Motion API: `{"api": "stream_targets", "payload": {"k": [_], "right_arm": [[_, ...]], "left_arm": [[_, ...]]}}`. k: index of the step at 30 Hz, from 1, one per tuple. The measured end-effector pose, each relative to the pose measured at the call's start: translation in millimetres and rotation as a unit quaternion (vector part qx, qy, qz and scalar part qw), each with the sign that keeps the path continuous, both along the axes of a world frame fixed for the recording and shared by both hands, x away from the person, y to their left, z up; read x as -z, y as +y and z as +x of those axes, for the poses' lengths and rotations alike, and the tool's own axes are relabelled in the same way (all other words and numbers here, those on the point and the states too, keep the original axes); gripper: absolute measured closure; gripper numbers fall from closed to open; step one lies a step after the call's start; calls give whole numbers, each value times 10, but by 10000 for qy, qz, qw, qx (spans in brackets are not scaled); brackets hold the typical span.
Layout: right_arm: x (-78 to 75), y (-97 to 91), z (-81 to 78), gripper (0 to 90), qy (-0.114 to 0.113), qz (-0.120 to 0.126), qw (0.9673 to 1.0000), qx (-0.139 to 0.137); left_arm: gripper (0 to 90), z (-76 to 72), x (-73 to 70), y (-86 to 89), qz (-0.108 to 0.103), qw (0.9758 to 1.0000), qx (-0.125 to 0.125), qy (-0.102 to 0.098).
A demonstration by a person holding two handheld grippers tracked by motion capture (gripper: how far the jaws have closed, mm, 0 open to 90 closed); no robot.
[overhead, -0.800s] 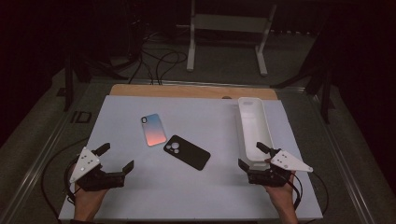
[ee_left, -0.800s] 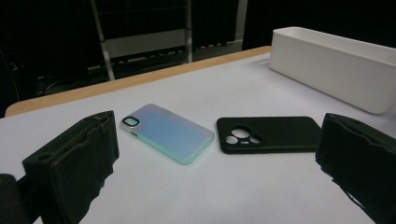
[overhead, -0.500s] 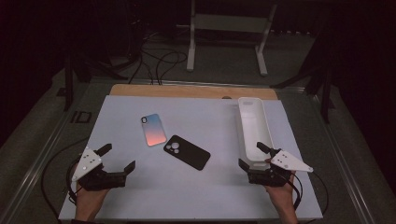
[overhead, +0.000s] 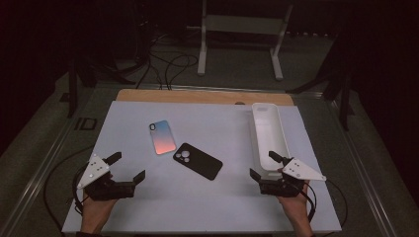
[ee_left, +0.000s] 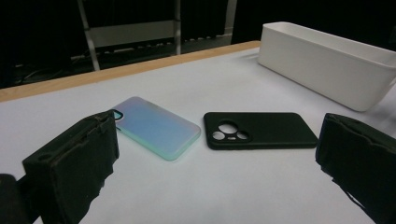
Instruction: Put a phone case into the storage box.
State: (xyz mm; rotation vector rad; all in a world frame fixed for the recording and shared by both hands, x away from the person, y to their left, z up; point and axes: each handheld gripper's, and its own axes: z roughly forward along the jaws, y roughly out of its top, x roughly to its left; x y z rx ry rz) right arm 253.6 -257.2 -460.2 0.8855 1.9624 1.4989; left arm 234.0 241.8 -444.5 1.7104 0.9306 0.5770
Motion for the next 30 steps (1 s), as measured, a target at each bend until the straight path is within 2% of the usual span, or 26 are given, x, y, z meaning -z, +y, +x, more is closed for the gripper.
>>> {"api": "stream_targets", "payload": {"k": [4, 7, 11, 15, 20, 23, 30], "right_arm": [[11, -5, 14, 91, 30, 18, 10000, -6], [30, -4, 34, 91, 66, 23, 10000, -14], [23, -1, 36, 91, 53, 38, 10000, -22], [23, -12, 35, 92, 44, 49, 10000, 35], [24, -23, 37, 92, 37, 47, 10000, 43], [23, -23, 35, 92, 38, 43, 10000, 43], [24, -24, 35, 92, 43, 42, 10000, 48]], "left_arm": [[1, 44, -36, -11, -50, 10000, 18, -58], [1, 141, -79, -52, -73, 10000, 5, -58], [1, 243, -95, -97, 2, 10000, -4, -30], [1, 359, -104, -148, 84, 9999, 17, 60], [2, 510, -103, -202, 217, 9993, -14, 294], [2, 603, -95, -226, 195, 9990, -5, 392], [4, 720, -78, -270, 169, 9986, -60, 495]]}}
